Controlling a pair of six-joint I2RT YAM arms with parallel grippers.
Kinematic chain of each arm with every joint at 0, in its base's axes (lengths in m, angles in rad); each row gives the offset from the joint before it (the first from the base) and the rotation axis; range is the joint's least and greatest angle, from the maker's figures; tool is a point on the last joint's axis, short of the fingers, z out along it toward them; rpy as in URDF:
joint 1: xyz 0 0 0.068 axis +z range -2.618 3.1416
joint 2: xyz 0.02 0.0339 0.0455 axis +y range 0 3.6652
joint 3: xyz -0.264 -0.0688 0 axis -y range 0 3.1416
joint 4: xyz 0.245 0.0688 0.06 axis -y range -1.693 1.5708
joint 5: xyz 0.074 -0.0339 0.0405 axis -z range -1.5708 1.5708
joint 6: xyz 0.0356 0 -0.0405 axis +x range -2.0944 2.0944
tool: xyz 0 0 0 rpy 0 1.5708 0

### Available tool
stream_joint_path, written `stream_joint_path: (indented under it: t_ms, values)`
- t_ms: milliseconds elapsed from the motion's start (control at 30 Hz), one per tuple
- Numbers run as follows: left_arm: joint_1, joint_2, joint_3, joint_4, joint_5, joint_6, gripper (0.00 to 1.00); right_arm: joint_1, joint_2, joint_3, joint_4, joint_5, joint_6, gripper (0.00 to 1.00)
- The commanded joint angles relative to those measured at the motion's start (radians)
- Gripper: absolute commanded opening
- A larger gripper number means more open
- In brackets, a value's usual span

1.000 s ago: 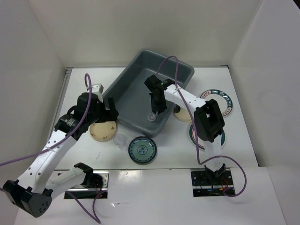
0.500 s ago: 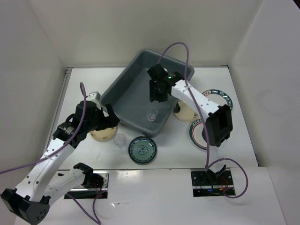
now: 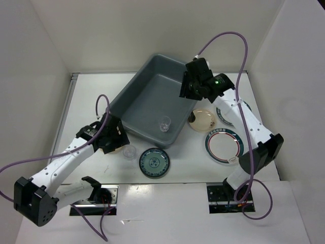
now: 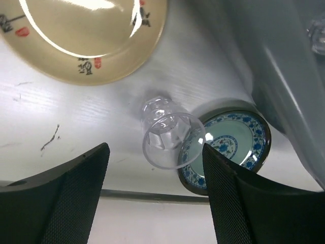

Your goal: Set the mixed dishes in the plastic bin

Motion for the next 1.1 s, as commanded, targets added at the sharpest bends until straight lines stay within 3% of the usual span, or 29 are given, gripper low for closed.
stream_joint_path:
  t_ms: [0, 133, 233, 400, 567, 633, 800, 900, 1067]
  values:
    - [-0.02, 0.025, 0.008, -0.057, -0.031, -0.093, 0.8, -0.041, -0.078, -0.062, -0.039, 0.018, 0.009, 0.53]
    - [-0.032, 0.056, 0.008, -0.074, -0.031, -0.103, 0.75, -0.106, -0.132, -0.115, -0.039, 0.009, -0.011, 0.53]
    - [-0.054, 0.095, 0.008, -0.074, -0.031, -0.113, 0.63, -0.12, -0.155, -0.142, -0.03, 0.0, -0.023, 0.54]
    - [-0.09, 0.135, -0.01, -0.074, -0.04, -0.145, 0.57, -0.167, -0.184, -0.177, -0.03, 0.0, -0.043, 0.54]
    - [-0.104, 0.126, -0.065, -0.054, -0.04, -0.199, 0.38, -0.201, -0.193, -0.186, -0.03, 0.0, -0.075, 0.55]
    - [-0.104, 0.117, -0.075, -0.054, -0.04, -0.211, 0.24, -0.213, -0.193, -0.195, -0.03, -0.009, -0.085, 0.55]
    - [-0.104, 0.096, -0.115, -0.035, -0.02, -0.231, 0.19, -0.222, -0.193, -0.195, -0.03, -0.009, -0.108, 0.55]
    - [-0.104, 0.085, -0.115, -0.035, -0.029, -0.241, 0.0, -0.222, -0.184, -0.195, -0.03, -0.018, -0.108, 0.55]
    - [-0.104, 0.02, 0.041, -0.083, 0.021, -0.213, 0.0, -0.222, -0.175, -0.186, -0.02, -0.029, -0.117, 0.55]
